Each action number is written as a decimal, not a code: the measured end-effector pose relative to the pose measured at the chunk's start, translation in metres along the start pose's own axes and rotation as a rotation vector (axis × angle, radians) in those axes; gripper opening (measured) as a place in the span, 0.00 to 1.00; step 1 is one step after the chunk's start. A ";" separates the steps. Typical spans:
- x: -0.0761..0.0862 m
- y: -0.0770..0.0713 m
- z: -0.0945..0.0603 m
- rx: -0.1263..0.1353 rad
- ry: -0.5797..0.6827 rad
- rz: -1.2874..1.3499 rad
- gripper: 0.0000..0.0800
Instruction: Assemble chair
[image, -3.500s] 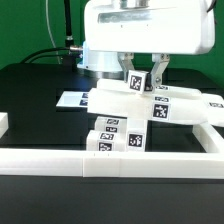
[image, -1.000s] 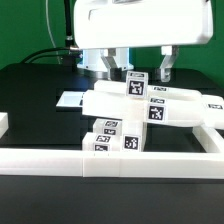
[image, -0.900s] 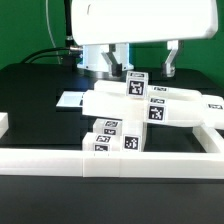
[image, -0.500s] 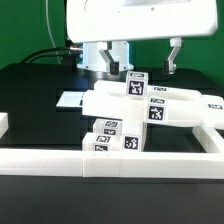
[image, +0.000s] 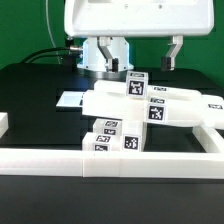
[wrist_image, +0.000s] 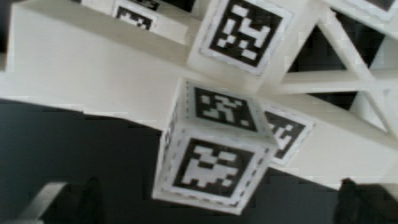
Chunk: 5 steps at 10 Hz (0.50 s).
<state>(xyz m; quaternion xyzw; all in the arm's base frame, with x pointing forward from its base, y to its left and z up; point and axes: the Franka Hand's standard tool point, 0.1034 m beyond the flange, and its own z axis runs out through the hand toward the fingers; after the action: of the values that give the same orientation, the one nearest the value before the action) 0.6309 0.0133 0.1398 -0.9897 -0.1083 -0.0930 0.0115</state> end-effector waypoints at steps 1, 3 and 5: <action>-0.001 -0.001 0.001 0.005 -0.013 0.009 0.81; -0.005 -0.004 0.002 0.014 -0.048 0.012 0.81; -0.010 -0.012 0.003 0.037 -0.144 -0.065 0.81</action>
Offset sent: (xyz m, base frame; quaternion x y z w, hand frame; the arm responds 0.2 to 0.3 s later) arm -0.0054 0.0177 -0.0029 0.0314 -0.1532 -0.0966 0.9830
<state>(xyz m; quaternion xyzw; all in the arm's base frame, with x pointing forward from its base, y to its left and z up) 0.6192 0.0232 0.1350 -0.9894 -0.1426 -0.0198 0.0189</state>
